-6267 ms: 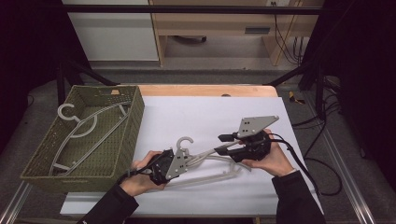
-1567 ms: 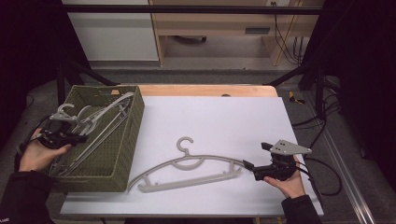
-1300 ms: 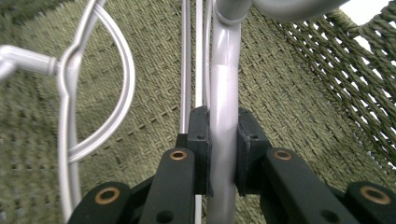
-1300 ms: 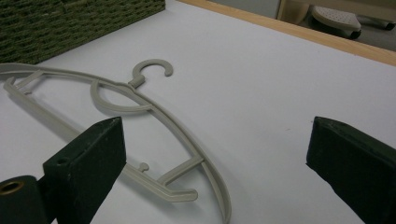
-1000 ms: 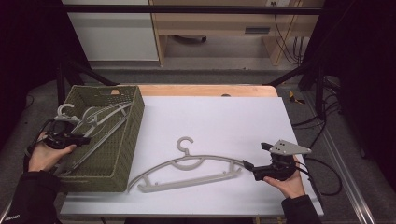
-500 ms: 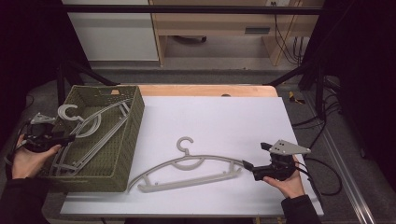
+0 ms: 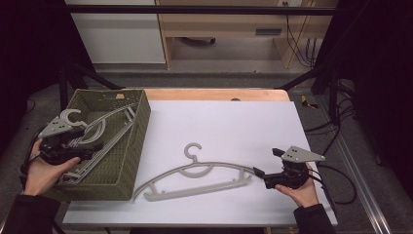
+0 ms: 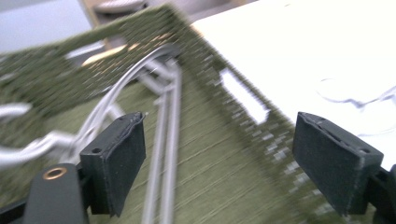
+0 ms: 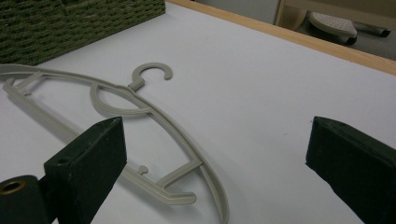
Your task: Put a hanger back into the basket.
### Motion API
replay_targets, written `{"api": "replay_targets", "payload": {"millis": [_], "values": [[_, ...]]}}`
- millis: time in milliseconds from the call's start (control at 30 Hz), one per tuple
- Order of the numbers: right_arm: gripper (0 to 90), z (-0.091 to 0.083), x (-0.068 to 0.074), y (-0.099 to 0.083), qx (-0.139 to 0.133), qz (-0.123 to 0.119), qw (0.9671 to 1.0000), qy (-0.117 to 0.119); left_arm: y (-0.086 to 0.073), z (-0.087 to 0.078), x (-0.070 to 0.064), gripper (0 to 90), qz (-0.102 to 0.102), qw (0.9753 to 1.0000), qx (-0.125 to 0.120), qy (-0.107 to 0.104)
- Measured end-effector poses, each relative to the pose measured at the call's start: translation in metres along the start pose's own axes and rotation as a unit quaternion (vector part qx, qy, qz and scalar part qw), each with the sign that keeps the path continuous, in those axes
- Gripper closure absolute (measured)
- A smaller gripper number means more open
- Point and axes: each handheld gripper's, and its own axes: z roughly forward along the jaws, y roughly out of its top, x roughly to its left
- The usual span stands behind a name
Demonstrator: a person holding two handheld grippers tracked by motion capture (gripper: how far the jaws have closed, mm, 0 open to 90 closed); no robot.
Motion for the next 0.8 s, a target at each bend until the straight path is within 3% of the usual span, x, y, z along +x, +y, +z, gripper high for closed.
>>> {"api": "replay_targets", "payload": {"millis": [67, 267, 500, 567, 667, 800], "values": [[5.6, 0.000, 0.000, 0.000, 0.000, 0.000, 1.0000, 0.000, 0.004, 0.000, -0.009, 16.0, 0.003, 0.9998, -0.011, -0.016], [5.6, 0.000, 0.001, 0.000, 0.000, 0.000, 1.0000, 0.001, 0.016, 0.005, -0.045, 14.1, 0.040, 0.9973, -0.026, -0.056], [5.1, 0.000, 0.001, 0.000, -0.001, 0.002, 1.0000, 0.000, 0.021, 0.020, -0.085, 10.3, 0.061, 0.9930, -0.031, -0.096], [5.0, 0.000, 0.001, 0.000, -0.003, 0.005, 1.0000, -0.001, 0.021, 0.026, -0.095, 10.2, 0.059, 0.9920, -0.035, -0.106], [4.9, -0.001, 0.001, 0.000, -0.004, 0.004, 1.0000, -0.001, 0.019, 0.034, -0.107, 10.9, 0.061, 0.9900, -0.036, -0.122], [4.8, -0.001, 0.001, 0.000, -0.001, 0.005, 1.0000, -0.003, 0.017, 0.048, -0.123, 11.5, 0.075, 0.9874, -0.019, -0.138]]}}
